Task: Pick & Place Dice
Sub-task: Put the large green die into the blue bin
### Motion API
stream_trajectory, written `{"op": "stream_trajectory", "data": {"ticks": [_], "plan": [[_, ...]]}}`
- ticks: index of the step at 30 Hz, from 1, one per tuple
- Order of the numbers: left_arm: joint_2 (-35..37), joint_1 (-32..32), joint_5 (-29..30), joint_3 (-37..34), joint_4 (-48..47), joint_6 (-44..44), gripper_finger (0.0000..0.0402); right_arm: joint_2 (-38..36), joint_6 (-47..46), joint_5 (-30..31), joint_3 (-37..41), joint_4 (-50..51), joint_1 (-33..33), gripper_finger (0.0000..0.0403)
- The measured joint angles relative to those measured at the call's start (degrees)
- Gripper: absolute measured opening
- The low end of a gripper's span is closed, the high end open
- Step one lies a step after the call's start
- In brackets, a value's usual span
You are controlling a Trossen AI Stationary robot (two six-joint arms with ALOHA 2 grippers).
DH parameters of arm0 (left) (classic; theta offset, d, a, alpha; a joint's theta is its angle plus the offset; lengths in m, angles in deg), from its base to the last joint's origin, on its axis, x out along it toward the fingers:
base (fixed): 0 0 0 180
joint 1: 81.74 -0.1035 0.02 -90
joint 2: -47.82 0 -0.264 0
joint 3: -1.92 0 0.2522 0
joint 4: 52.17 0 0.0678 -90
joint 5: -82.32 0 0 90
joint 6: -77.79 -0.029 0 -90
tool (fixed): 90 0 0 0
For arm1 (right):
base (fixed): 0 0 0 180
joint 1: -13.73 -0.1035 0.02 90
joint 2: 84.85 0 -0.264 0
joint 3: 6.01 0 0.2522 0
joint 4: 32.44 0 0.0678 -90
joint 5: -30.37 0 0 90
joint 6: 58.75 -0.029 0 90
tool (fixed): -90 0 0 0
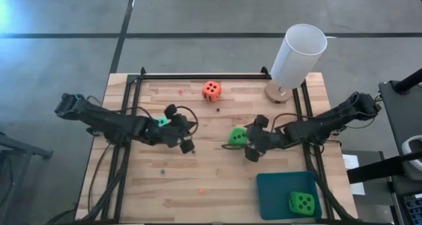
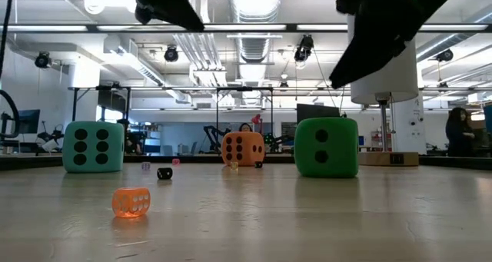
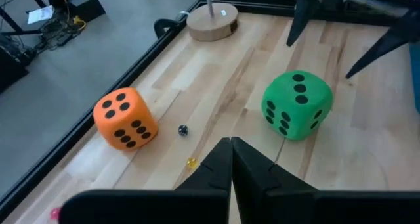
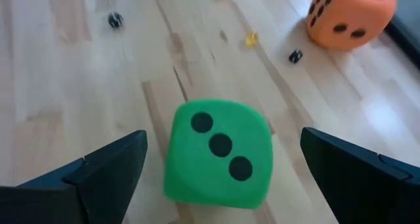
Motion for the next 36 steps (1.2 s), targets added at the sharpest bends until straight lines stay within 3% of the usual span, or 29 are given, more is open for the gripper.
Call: {"op": "stream_trajectory", "data": {"ticks": [3, 16, 36], "plan": [[1.9, 0.0, 0.0, -2.0, 2.0, 0.0, 0.0010, 1.5, 0.0, -2.8, 0.0, -0.6, 1.6, 0.0400], [3.3, 0.0, -0.1, -3.5, 3.3, -0.1, 0.0010, 5.1, 0.6, -4.2, -0.1, -3.4, 6.4, 0.0400], [3.3, 0.0, -0.1, -3.5, 3.2, -0.2, 0.0010, 5.2, 1.1, -6.0, -0.3, -3.7, 6.4, 0.0400]]}}
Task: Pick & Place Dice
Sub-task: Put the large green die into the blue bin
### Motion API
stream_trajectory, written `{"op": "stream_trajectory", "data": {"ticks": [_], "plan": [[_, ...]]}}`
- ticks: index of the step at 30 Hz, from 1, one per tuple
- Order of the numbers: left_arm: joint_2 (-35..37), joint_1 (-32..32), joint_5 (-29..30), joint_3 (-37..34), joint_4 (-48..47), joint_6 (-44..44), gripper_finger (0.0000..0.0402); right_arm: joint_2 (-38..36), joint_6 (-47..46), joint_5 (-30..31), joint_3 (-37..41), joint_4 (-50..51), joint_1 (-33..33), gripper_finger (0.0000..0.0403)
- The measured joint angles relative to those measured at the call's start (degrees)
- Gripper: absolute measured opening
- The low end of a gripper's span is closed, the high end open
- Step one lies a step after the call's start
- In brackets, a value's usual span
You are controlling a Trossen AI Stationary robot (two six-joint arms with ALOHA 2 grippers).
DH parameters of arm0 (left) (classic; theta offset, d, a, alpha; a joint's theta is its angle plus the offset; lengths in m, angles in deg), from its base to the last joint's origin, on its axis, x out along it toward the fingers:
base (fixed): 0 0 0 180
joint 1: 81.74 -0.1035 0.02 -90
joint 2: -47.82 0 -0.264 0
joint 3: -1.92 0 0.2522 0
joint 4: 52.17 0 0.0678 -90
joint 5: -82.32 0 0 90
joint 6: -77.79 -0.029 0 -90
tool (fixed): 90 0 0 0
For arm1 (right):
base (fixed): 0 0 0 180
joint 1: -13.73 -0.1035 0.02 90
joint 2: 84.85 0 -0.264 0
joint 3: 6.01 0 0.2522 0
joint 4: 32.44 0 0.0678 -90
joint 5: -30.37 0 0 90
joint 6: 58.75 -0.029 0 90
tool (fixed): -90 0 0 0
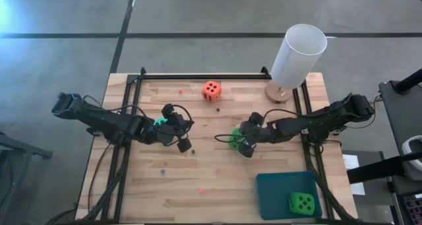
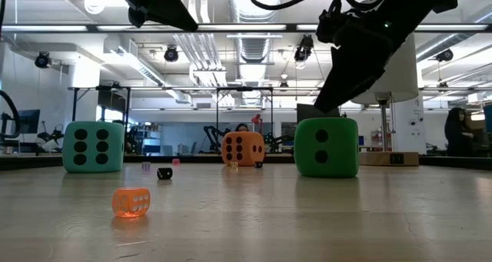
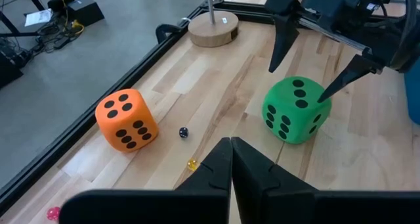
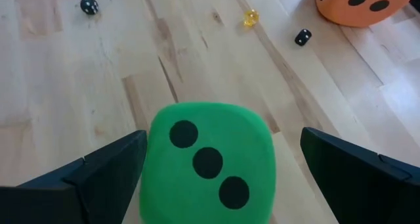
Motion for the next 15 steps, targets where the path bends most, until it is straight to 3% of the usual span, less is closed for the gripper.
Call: {"op": "stream_trajectory", "data": {"ticks": [15], "plan": [[0.0, 0.0, 0.0, 0.0, 0.0, 0.0, 0.0010, -0.1, -0.5, 0.0, -1.0, -0.3, 0.0, 0.0400]]}}
